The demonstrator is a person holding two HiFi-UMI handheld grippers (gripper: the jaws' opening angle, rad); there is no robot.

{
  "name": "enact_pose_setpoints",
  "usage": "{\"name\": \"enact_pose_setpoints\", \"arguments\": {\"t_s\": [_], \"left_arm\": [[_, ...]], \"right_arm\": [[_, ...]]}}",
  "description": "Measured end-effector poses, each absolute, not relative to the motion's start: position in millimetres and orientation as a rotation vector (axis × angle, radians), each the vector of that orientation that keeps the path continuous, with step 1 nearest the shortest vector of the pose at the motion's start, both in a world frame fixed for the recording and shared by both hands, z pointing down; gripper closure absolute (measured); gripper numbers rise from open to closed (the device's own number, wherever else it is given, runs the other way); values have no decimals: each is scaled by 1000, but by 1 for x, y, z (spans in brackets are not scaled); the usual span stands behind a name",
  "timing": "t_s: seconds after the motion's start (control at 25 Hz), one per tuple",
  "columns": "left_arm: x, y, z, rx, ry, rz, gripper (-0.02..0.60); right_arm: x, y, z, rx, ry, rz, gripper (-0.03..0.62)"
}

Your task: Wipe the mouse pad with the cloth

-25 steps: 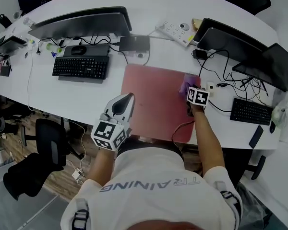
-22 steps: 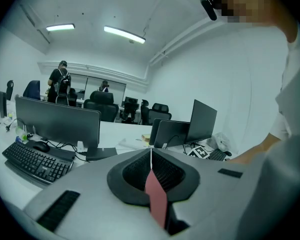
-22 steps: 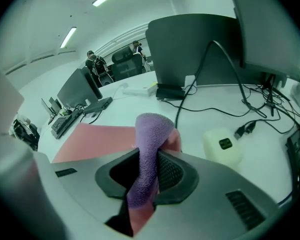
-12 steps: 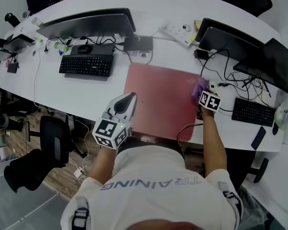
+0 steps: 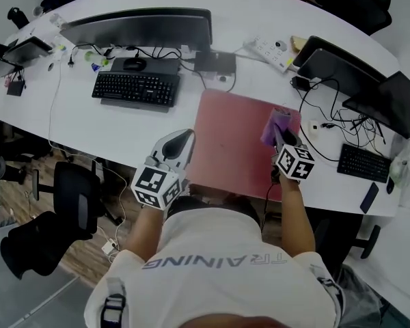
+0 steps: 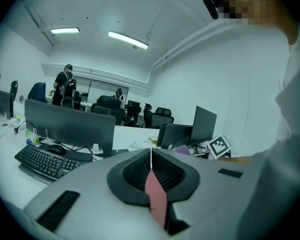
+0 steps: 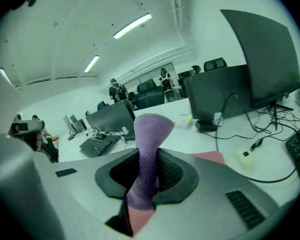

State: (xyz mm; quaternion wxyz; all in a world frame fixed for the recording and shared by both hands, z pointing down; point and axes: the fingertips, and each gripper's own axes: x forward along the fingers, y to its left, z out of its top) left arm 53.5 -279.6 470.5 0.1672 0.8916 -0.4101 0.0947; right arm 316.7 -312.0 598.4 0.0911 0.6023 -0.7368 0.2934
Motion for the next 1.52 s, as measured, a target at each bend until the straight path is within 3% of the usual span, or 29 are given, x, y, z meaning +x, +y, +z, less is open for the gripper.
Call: {"name": "enact_pose_setpoints", "arguments": {"t_s": [0.36,0.64,1.0,1.52], "left_arm": [[-42,-275,472,2516,-1211,253,546],[-100,-270,482,2457,-1273,248,546],[-137,-257,489,2397,-1325,238,546],[-87,-258,486,2418,-1291,256,546]], "right_arm": [[140,-320,611,1519,-2321,936,494],[54,-326,681,1348,-2235,1031,494],[33,-321,747,1310,-2084,1086,494],[85,-315,747,1347,-2039,1111,494]]}}
